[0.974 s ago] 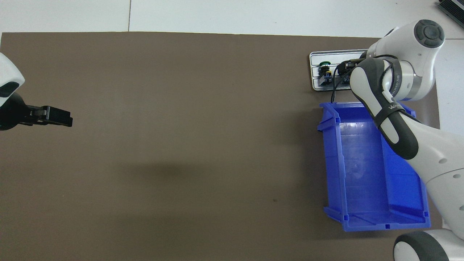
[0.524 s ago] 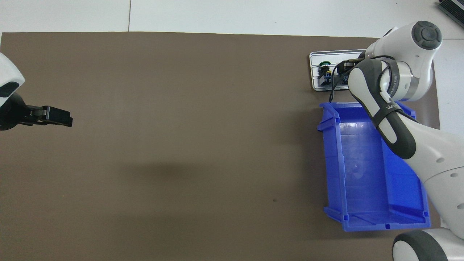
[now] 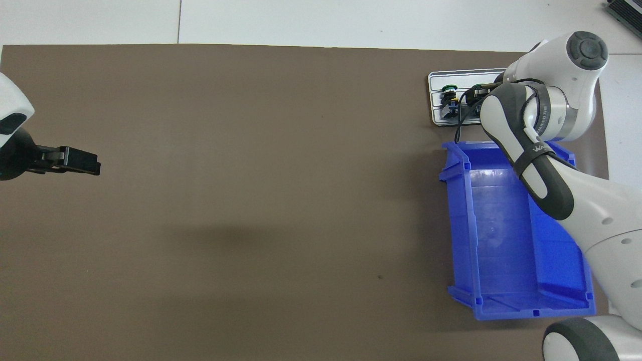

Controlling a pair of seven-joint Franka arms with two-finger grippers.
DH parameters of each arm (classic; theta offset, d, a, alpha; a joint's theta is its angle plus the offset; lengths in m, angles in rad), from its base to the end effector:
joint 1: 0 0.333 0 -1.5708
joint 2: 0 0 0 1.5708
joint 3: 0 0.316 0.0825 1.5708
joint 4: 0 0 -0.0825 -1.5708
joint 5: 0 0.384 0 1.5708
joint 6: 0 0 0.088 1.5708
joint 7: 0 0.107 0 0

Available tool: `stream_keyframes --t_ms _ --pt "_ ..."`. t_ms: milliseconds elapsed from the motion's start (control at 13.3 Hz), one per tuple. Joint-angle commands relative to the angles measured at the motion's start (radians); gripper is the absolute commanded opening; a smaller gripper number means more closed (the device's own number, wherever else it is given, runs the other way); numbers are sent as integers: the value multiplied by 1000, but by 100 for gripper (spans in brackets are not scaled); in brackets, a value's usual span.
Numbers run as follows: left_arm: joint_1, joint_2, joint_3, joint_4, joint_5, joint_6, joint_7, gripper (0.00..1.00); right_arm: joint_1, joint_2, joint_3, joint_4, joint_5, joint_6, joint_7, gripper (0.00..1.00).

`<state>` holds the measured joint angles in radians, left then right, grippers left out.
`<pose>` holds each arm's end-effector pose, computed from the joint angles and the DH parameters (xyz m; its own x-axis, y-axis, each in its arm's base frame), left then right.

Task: Place and press button with both arms
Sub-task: 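Lift the black button out of the tray with the right gripper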

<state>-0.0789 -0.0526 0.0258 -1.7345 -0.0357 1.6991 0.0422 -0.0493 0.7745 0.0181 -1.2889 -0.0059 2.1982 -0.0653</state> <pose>0.5455 -0.0321 0.5869 0.9957 -0.0906 0.0186 -0.0912 -0.9952 0.0361 0.7584 -0.0274 0.2981 0.9904 0.0310 0.1347 0.0311 -0.9995 0.0013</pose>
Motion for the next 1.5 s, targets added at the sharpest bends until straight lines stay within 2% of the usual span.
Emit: stream_keyframes --t_ms 0,150,300,524,599,1049,1199,1423 --pt "10 -15 -9 -14 16 1 -5 100 -11 -4 9 -18 4 20 -22 66" --pt "10 -15 -9 -14 16 1 -5 100 -12 -4 9 -18 4 20 -22 51" --pt "10 -15 -9 -14 14 1 -5 100 -12 -7 9 -18 4 18 -27 43" --pt "10 -15 -9 -14 14 1 -5 100 -9 -29 9 -24 6 6 -27 5" --pt "10 -15 -9 -14 16 1 -5 100 -9 -50 9 -35 7 3 -21 0" --pt "10 -15 -9 -14 14 1 -5 100 9 -216 9 -147 7 -6 135 0" --pt "10 -15 -9 -14 16 2 -5 100 55 -259 9 -171 7 -21 258 0" --pt "10 -15 -9 -14 14 2 -5 100 133 -280 5 -165 -5 -26 538 0"
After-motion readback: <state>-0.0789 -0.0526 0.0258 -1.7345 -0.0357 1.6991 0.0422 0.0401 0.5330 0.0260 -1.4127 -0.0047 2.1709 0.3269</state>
